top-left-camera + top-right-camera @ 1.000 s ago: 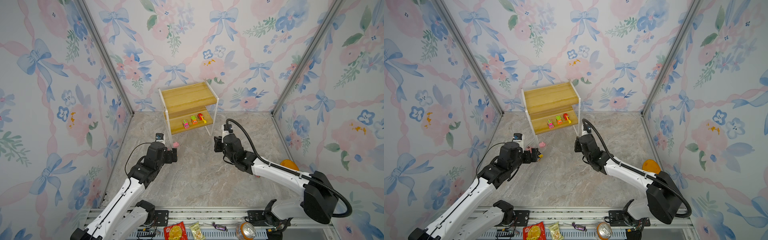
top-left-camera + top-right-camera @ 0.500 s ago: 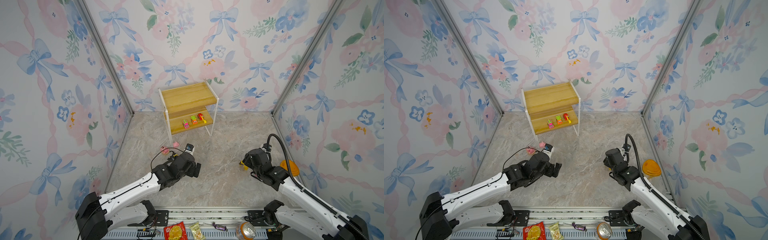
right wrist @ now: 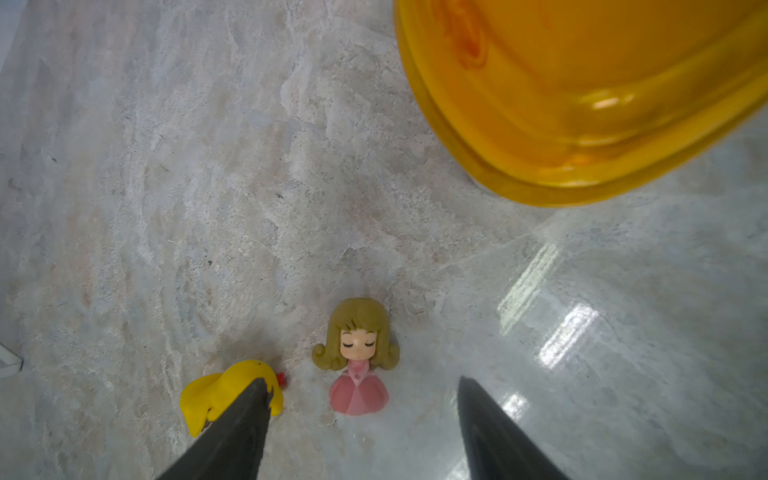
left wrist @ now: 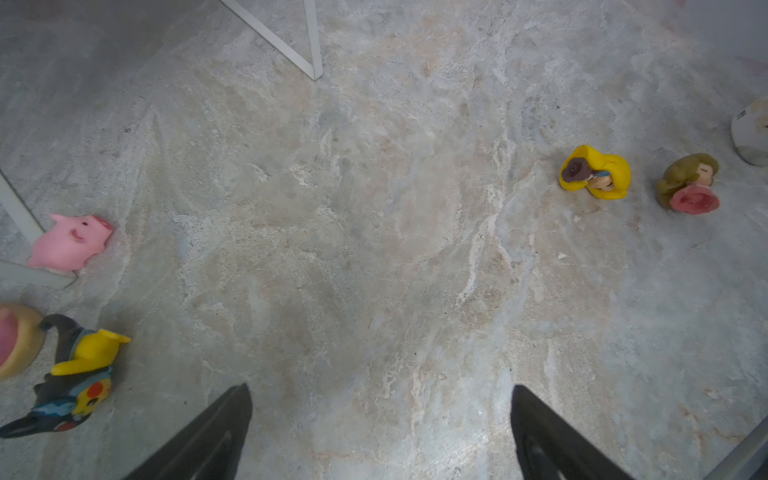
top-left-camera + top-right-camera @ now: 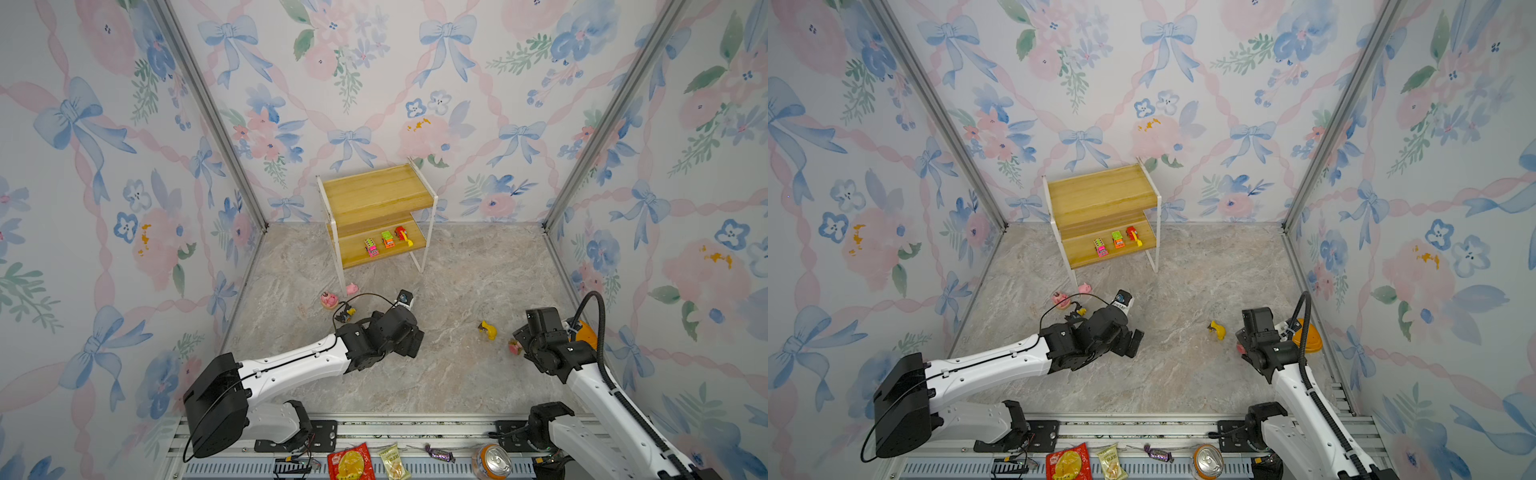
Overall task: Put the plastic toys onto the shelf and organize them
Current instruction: 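Close the right gripper on the blonde doll while the left gripper draws back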
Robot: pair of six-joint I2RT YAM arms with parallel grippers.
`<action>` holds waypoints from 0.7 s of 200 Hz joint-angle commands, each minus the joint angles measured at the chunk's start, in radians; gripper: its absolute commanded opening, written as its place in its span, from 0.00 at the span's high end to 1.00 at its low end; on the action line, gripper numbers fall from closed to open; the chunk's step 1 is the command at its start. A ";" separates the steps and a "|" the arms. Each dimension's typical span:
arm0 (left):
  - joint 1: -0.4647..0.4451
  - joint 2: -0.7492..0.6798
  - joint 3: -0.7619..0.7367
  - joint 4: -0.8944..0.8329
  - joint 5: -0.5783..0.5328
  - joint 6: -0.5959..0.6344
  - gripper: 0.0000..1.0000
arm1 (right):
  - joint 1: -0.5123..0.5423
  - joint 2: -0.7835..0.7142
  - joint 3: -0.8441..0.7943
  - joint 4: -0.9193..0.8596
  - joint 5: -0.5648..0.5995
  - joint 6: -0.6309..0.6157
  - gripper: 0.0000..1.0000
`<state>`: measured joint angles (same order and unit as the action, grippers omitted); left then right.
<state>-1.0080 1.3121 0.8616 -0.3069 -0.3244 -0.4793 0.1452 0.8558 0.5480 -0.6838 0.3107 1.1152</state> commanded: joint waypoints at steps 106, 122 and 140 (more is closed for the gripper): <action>-0.005 0.064 0.033 0.055 0.124 0.117 0.02 | -0.155 0.314 0.058 0.188 -0.209 -0.121 0.30; -0.006 0.071 0.031 0.055 0.124 0.117 0.02 | -0.164 0.348 0.066 0.205 -0.210 -0.130 0.31; -0.005 0.073 0.031 0.056 0.121 0.117 0.02 | -0.174 0.376 0.071 0.220 -0.210 -0.139 0.34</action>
<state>-1.0080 1.3716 0.8707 -0.2581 -0.2153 -0.3847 -0.0093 1.2026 0.5922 -0.4946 0.1078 1.0019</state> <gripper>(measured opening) 0.980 0.675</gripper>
